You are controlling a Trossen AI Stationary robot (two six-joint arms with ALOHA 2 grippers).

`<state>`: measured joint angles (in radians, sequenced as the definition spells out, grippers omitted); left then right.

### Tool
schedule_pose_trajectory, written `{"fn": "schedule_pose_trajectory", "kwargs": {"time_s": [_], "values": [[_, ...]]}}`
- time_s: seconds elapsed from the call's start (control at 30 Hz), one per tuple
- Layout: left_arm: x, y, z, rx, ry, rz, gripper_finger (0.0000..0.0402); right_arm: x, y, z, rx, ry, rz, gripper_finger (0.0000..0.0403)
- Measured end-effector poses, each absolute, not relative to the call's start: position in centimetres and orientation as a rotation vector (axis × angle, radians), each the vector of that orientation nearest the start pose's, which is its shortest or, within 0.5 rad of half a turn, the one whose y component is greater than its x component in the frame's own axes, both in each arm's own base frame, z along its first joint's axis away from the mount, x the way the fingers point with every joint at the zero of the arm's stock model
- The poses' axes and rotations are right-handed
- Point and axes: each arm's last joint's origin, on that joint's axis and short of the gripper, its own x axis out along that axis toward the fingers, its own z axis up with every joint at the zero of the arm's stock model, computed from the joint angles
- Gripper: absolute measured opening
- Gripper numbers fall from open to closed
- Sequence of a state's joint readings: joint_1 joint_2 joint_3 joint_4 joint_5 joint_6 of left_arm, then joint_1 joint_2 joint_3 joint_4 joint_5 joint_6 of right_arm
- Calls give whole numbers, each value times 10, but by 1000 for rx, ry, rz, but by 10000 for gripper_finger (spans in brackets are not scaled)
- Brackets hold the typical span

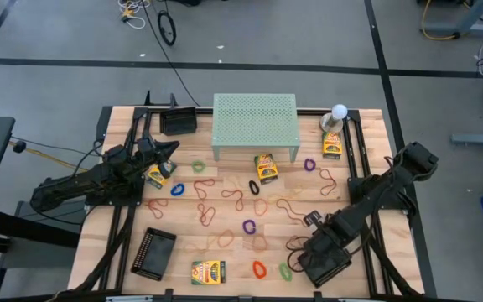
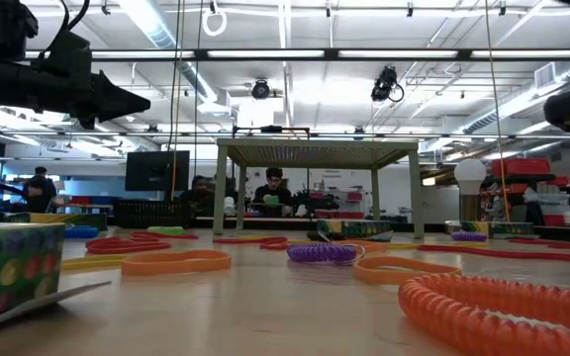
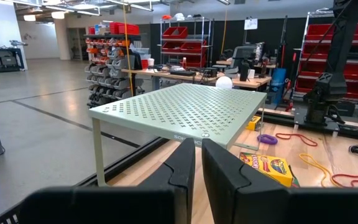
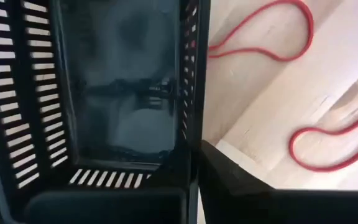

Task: Pick & Place Office Desk Supplies
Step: Put the black bin on the shelf

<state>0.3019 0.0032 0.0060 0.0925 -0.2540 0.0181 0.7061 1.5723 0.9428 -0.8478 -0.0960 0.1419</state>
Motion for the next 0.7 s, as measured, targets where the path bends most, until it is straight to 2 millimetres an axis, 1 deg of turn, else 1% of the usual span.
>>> {"fn": "schedule_pose_trajectory", "kwargs": {"time_s": [0.07, 0.17, 0.27, 0.33, 0.43, 0.5, 0.6, 0.7], "values": [[90, 36, 174, 20, -92, 557, 37, 200, 170, 177, -304, 1483, 520, 17], [90, 36, 174, 20, -92, 556, 37, 204, 164, 184, -193, 1497, 466, 23], [90, 36, 174, 20, -91, 556, 37, 209, 157, 201, -99, 1470, 406, 12], [90, 36, 174, 20, -92, 556, 37, 214, 149, 211, -5, 1437, 345, 11], [90, 36, 174, 20, -92, 557, 37, 226, 132, 221, 209, 1378, 188, 17], [90, 36, 174, 20, -92, 556, 37, 236, 122, 222, 356, 1316, 49, 18], [90, 36, 174, 20, -92, 557, 37, 252, 108, 217, 570, 1198, -203, 16], [90, 36, 174, 20, -92, 557, 37, 262, 96, 205, 714, 1151, -369, 14]]}}
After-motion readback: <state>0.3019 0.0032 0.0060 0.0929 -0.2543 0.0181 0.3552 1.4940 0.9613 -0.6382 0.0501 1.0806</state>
